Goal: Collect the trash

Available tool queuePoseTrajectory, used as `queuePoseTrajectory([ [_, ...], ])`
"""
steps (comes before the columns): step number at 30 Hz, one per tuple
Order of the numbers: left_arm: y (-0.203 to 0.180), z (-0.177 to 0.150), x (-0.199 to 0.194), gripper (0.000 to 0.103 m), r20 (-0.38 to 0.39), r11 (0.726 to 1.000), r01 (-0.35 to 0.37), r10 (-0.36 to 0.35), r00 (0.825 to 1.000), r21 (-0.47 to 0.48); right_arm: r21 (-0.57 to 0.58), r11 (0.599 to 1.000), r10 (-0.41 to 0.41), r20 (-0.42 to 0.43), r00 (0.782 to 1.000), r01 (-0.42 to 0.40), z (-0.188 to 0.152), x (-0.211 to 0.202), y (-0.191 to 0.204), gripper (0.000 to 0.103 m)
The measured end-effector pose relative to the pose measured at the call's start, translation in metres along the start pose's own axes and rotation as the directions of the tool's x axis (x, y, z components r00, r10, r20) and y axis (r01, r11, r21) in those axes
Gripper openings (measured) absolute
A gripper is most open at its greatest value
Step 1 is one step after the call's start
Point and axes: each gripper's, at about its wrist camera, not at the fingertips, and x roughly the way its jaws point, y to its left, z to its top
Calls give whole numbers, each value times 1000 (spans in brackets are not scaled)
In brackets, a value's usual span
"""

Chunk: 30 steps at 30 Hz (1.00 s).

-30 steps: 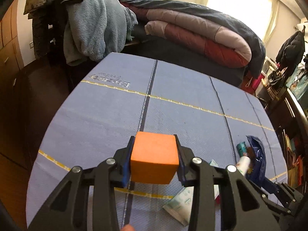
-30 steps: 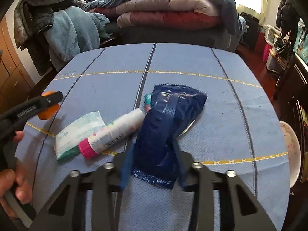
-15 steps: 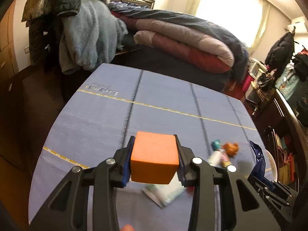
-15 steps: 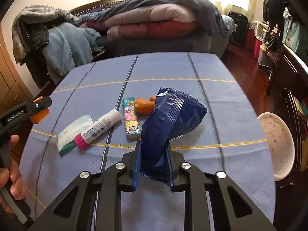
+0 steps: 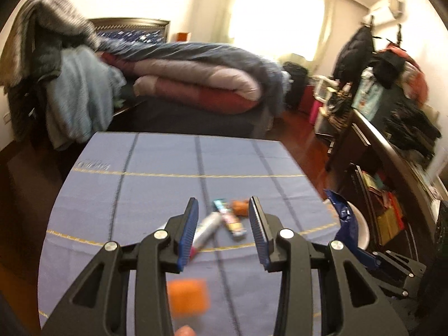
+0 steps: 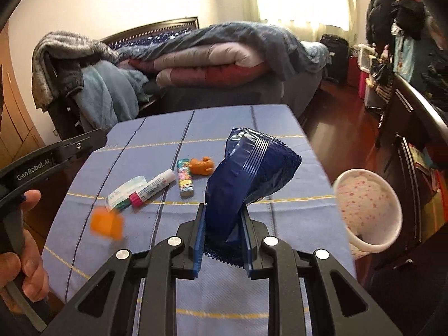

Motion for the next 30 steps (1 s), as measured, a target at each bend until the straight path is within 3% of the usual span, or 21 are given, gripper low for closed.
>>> queuePoseTrajectory([
  [6, -48, -1, -21, 39, 30, 996, 63, -65, 997, 69, 21, 999, -41, 44, 998, 40, -6, -32, -19, 23],
  [9, -59, -3, -25, 39, 31, 994, 53, -57, 998, 97, 37, 998, -56, 56, 997, 54, -9, -41, -28, 23],
  [11, -51, -5, -23, 44, 19, 996, 19, -21, 1000, 91, 45, 997, -57, 58, 997, 55, -11, -44, -32, 23],
  [13, -33, -12, -18, 63, -18, 998, -1, 2, 1000, 66, 46, 998, -54, 56, 997, 51, -13, -45, -35, 23],
  [15, -7, -28, -11, 71, -70, 999, -35, 37, 997, 34, 42, 998, -43, 51, 998, 41, -15, -42, -34, 23],
  [19, 28, -57, 8, 71, -175, 996, -92, 91, 980, 5, 26, 1000, -12, 34, 999, 11, -19, -35, -26, 23],
  [26, 44, -108, 23, 74, -310, 994, -109, 109, 945, 17, 6, 1000, 14, 28, 1000, -15, -21, -30, -15, 23],
  [30, 44, -134, 16, 76, -332, 989, -147, 144, 932, 17, 2, 1000, 25, 17, 1000, -25, -23, -27, -14, 23],
])
